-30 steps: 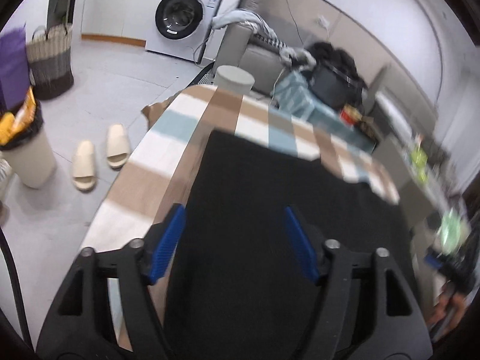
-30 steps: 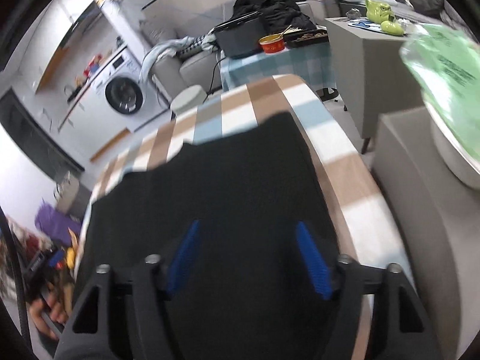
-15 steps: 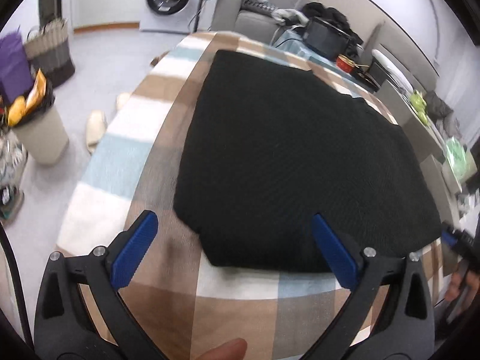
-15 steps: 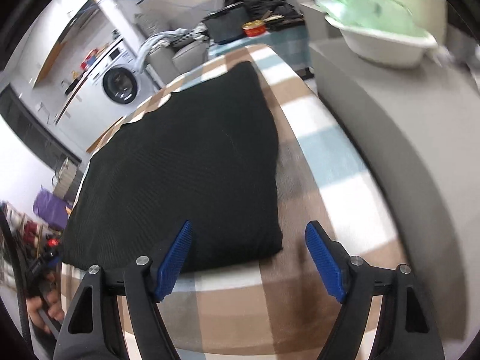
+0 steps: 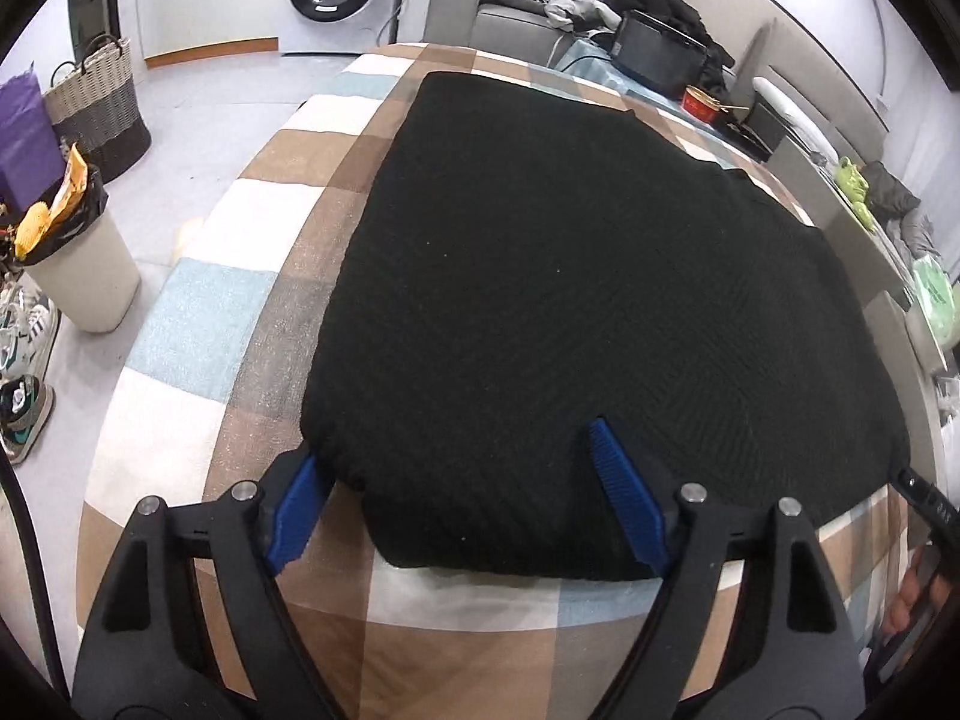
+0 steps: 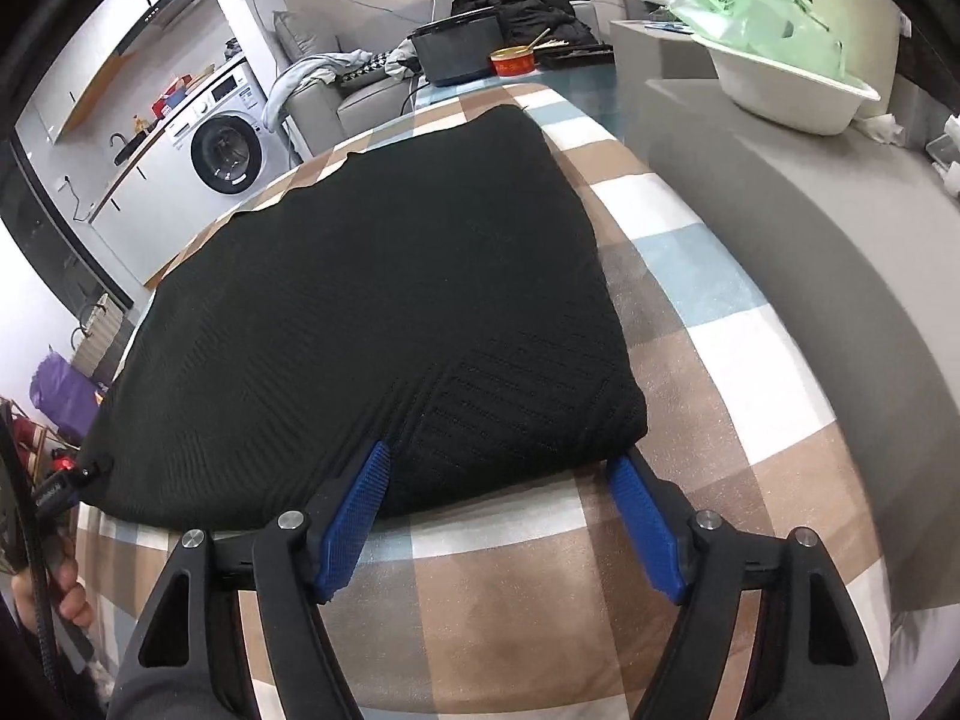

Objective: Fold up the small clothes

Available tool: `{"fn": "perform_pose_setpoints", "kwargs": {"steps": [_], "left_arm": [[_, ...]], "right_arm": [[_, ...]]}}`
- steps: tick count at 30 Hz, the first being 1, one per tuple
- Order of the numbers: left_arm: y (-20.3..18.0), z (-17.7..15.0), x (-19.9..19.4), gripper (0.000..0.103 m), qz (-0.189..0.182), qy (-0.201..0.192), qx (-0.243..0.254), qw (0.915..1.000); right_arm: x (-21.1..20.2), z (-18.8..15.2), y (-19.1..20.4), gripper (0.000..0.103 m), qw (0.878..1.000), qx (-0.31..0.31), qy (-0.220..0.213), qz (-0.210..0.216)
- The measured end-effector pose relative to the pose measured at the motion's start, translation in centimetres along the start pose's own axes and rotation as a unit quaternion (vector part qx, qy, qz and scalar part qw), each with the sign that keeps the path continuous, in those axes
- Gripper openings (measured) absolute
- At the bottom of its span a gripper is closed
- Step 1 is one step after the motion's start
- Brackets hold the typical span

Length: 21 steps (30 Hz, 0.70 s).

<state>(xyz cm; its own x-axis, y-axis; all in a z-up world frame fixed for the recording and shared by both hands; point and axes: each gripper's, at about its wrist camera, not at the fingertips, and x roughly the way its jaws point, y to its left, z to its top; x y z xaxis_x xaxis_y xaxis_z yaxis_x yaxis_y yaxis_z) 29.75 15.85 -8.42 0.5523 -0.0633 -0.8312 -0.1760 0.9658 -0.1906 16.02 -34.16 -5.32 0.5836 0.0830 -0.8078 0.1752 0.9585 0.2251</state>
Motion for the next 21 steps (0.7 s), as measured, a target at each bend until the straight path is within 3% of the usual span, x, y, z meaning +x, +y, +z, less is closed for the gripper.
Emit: {"fn": "perform_pose_setpoints", "kwargs": {"steps": [6,12,21], "left_arm": [[-1.3,0.7,0.7,0.08,0.016,0.002,0.012,0.9998],[-2.1,1.2,1.2,0.07,0.028,-0.004,0.017,0.9995],[-1.6,1.6,1.2,0.066,0.019,0.002,0.009,0.9998]], "right_arm": [[-0.1,0.1,0.2,0.077,1.0,-0.011,0.003,0.008],[0.2,0.3,0.8,0.077,1.0,-0.023,0.006,0.016],[0.0,0.5,1.1,0.077,0.999,-0.029,0.003,0.026]]}}
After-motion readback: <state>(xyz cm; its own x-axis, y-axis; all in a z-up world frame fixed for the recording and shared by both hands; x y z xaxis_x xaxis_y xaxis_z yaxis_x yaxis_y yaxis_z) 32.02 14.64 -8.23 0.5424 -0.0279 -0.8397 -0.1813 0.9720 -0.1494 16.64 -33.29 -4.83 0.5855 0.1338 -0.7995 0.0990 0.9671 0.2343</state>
